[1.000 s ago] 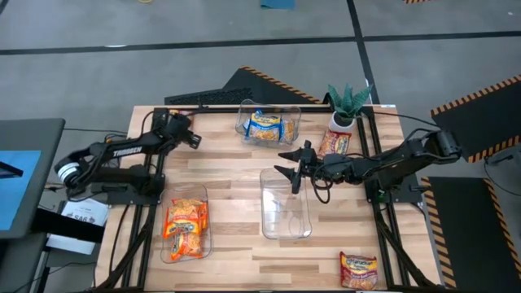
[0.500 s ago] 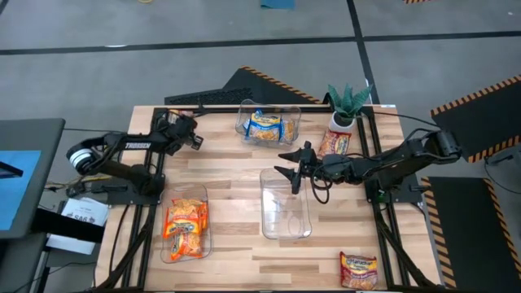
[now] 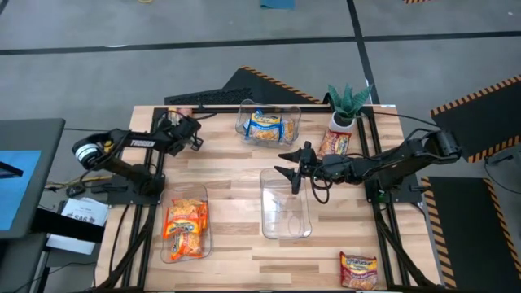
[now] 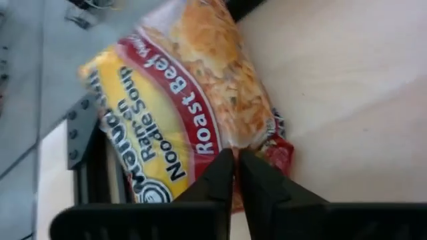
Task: Sort Maruchan noodles
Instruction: Put the top left red noodle pack into the bottom right transparent bin
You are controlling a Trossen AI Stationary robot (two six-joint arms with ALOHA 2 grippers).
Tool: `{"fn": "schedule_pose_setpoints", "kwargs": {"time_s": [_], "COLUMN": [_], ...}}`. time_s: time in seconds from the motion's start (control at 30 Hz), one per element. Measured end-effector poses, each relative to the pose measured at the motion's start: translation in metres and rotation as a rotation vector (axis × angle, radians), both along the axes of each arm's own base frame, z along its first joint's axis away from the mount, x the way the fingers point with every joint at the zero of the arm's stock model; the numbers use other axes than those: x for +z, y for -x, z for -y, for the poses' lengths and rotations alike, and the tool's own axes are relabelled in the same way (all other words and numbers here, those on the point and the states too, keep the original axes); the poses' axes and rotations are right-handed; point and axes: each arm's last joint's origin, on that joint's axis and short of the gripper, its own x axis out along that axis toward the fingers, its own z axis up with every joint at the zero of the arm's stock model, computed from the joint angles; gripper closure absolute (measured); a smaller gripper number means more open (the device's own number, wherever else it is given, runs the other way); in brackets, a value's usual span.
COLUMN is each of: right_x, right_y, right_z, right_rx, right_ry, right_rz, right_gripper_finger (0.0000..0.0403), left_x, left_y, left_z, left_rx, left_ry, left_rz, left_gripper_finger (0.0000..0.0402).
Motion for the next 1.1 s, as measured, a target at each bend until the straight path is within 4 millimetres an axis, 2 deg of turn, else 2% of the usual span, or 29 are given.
{"fn": "schedule_pose_setpoints", "kwargs": {"time_s": [0.13,0.27,0.53,0.67,0.77,0.87,1.1], "right_x": [0.0,0.0,0.0,0.0,0.0,0.0,0.0], "right_y": [0.0,0.0,0.0,0.0,0.0,0.0,0.0], "right_z": [0.0,0.0,0.0,0.0,0.0,0.0,0.0], "right_rx": [0.0,-0.001,-0.001,-0.001,-0.001,-0.001,-0.001], "right_ry": [0.0,0.0,0.0,0.0,-0.001,-0.002,-0.002], "right_rz": [-0.001,-0.002,-0.001,-0.001,-0.001,-0.001,-0.001], "right_gripper_finger": [0.0148,0.0148,0.0148,0.0148,0.0148,0.0148,0.0148], "left_x": [0.012,0.036,0.086,0.104,0.108,0.103,0.084], "left_y": [-0.001,-0.005,-0.008,-0.007,-0.002,0.002,-0.006], "left_z": [0.004,0.015,0.06,0.084,0.092,0.092,0.075], "left_rx": [-0.097,-0.198,-0.403,-0.516,-0.504,-0.492,-0.403], "left_ry": [0.036,-0.003,-0.164,-0.221,-0.244,-0.217,-0.12], "left_rz": [0.1,0.224,0.417,0.517,0.519,0.461,0.407], "left_gripper_finger": [0.04,0.0401,0.0401,0.0401,0.0401,0.0401,0.0373]}}
